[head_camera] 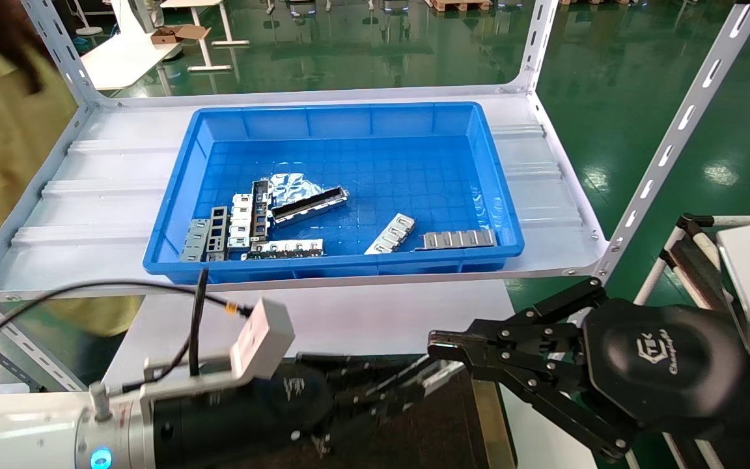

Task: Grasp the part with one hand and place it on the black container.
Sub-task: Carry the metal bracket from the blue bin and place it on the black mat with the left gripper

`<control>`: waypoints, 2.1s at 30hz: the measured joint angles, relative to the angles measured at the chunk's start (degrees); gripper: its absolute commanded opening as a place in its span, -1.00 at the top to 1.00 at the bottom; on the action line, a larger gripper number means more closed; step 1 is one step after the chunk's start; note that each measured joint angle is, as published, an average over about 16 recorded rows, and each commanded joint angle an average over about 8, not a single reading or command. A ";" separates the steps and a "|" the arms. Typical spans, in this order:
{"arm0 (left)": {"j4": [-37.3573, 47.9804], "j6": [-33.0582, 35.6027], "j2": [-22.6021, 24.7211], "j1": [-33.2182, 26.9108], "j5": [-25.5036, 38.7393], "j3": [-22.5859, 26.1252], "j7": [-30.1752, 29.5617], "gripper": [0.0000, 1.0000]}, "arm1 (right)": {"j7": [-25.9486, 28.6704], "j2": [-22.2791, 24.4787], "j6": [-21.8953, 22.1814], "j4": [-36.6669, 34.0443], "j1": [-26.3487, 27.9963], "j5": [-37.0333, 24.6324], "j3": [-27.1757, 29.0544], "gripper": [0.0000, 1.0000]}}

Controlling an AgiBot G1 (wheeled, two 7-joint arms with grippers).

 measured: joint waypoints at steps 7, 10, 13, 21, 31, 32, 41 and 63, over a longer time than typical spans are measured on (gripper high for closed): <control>-0.43 -5.87 0.19 5.78 -0.02 1.78 -0.47 1.00 | -0.01 0.01 0.01 0.00 0.01 0.02 -0.02 1.00; -0.39 -9.70 1.11 8.14 -0.32 2.31 -0.91 1.00 | -0.02 0.01 0.01 0.00 0.01 0.02 -0.03 1.00; -0.33 -14.16 2.44 10.29 -0.74 2.72 -1.56 1.00 | -0.02 0.02 0.02 0.00 0.01 0.03 -0.04 1.00; -0.04 -27.21 7.39 14.64 -1.95 3.40 -3.64 1.00 | -0.04 0.03 0.03 0.00 0.02 0.05 -0.07 1.00; 0.59 -41.59 14.23 17.51 -2.59 3.41 -4.74 1.00 | -0.05 0.04 0.05 0.00 0.02 0.07 -0.10 1.00; 0.70 -42.88 14.90 17.72 -2.67 3.39 -4.81 1.00 | -0.05 0.04 0.05 0.00 0.02 0.07 -0.11 1.00; 2.50 -52.08 20.51 18.96 -3.61 3.07 -5.72 1.00 | -0.07 0.06 0.06 0.00 0.03 0.09 -0.14 1.00; 13.57 -54.50 30.54 21.15 -1.98 -4.20 -9.52 1.00 | -0.10 0.09 0.09 0.00 0.05 0.14 -0.21 1.00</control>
